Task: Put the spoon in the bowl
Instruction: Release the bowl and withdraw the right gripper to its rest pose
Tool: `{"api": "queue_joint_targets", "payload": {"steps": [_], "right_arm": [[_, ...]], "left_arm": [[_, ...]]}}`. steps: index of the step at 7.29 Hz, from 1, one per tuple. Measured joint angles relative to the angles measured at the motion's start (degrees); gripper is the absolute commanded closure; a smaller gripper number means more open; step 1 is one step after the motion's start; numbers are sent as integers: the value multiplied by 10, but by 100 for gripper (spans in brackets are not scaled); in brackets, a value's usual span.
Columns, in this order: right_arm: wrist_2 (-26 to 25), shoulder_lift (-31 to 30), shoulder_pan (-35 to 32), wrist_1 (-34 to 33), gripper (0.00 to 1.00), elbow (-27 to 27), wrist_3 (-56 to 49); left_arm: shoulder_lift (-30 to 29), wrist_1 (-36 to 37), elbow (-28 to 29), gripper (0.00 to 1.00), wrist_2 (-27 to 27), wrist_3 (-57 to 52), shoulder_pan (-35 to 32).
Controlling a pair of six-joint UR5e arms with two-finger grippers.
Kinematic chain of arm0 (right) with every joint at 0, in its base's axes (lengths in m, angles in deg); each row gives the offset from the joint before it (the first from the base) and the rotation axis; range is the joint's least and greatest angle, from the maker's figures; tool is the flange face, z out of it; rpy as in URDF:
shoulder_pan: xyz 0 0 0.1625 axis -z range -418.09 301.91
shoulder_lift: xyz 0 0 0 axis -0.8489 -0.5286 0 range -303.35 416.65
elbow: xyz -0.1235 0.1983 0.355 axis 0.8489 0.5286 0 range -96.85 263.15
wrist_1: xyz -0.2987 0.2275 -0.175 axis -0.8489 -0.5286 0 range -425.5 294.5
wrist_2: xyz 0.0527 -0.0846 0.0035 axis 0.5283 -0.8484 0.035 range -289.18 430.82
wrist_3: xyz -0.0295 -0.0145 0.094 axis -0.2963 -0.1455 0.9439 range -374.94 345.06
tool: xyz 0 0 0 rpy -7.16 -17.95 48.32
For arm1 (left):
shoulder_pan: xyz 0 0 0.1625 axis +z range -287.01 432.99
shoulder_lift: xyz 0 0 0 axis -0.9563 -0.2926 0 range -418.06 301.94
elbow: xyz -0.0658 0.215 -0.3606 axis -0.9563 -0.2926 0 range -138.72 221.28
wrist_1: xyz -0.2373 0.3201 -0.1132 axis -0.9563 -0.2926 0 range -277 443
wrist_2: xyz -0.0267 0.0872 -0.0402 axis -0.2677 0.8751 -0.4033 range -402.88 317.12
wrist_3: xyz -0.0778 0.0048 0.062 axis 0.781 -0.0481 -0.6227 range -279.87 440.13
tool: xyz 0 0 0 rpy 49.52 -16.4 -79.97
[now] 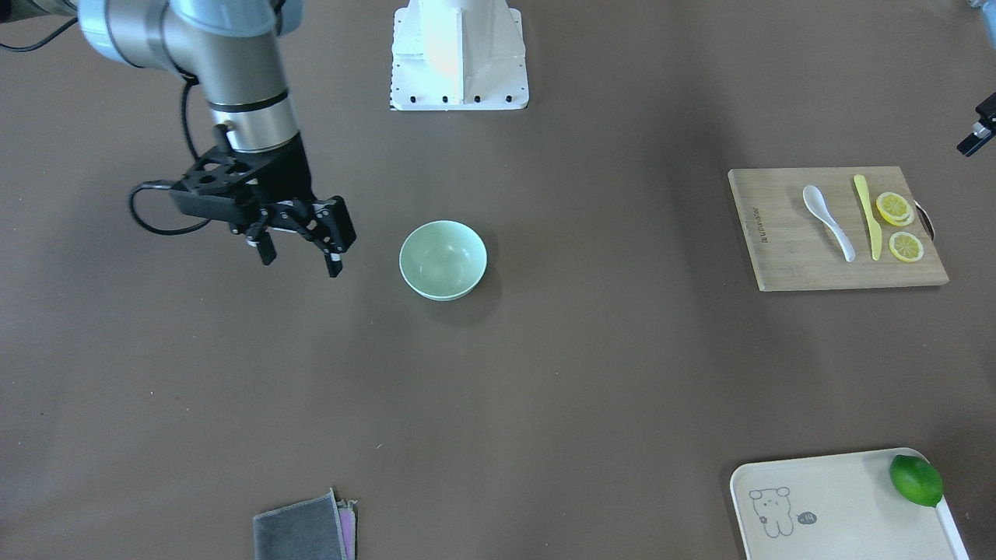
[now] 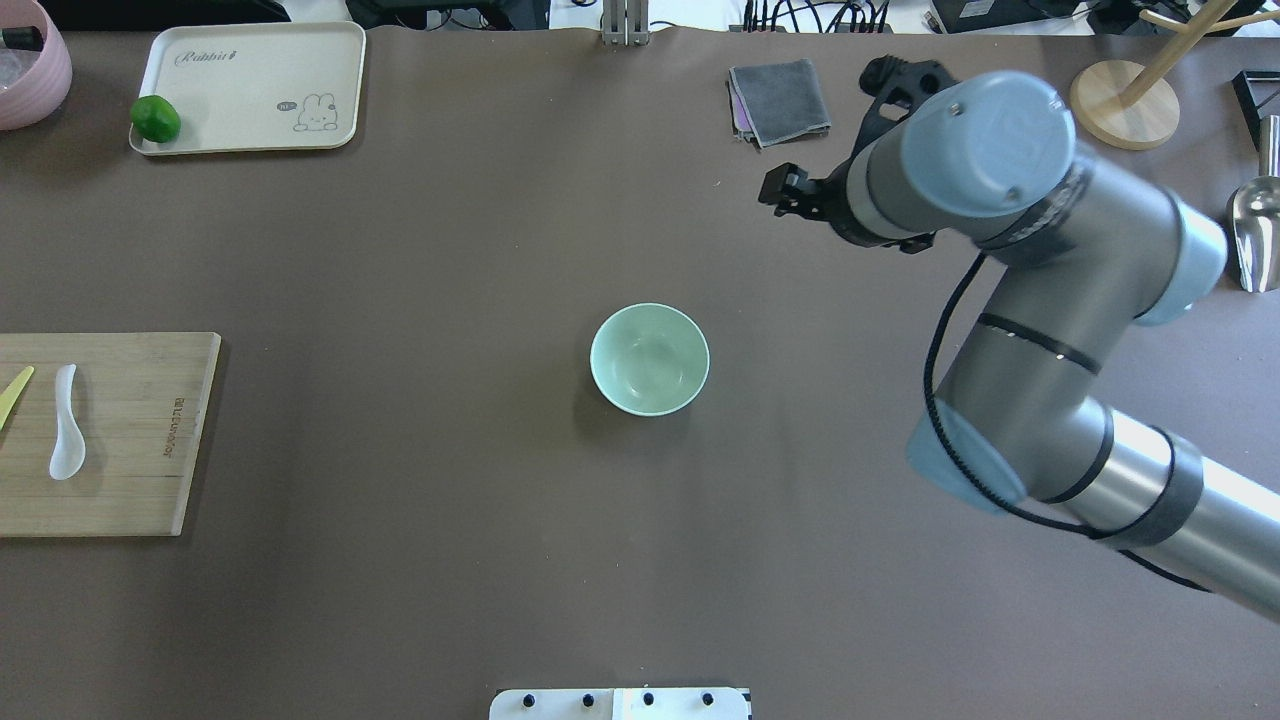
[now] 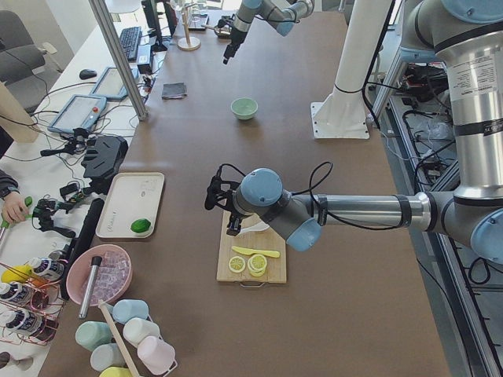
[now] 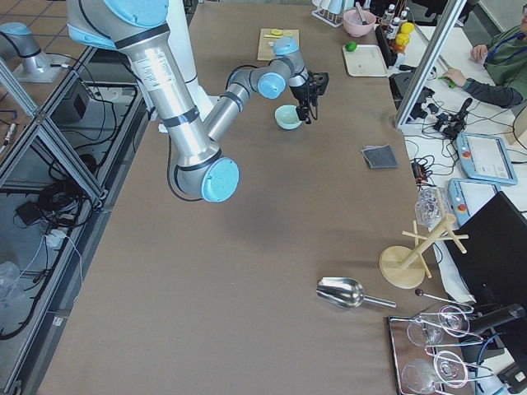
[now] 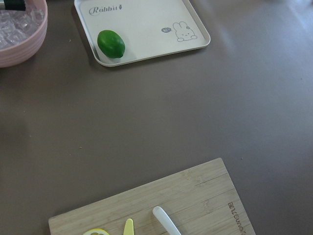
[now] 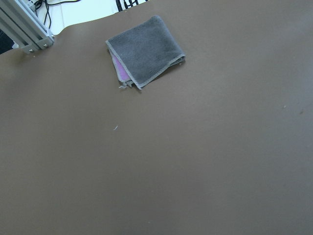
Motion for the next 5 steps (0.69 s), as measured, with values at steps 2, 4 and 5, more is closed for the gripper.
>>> {"api": "queue_joint_targets", "payload": {"steps": [2, 4, 5], "right_arm": [[124, -72, -117, 1, 0, -18, -181], [238, -156, -235, 1, 0, -25, -385], [280, -196, -286, 1, 0, -23, -476]], "left_arm": [[0, -68, 0, 2, 110, 160, 112], [0, -93, 3, 10, 242, 264, 231], [2, -95, 12, 13, 275, 280, 256]]}}
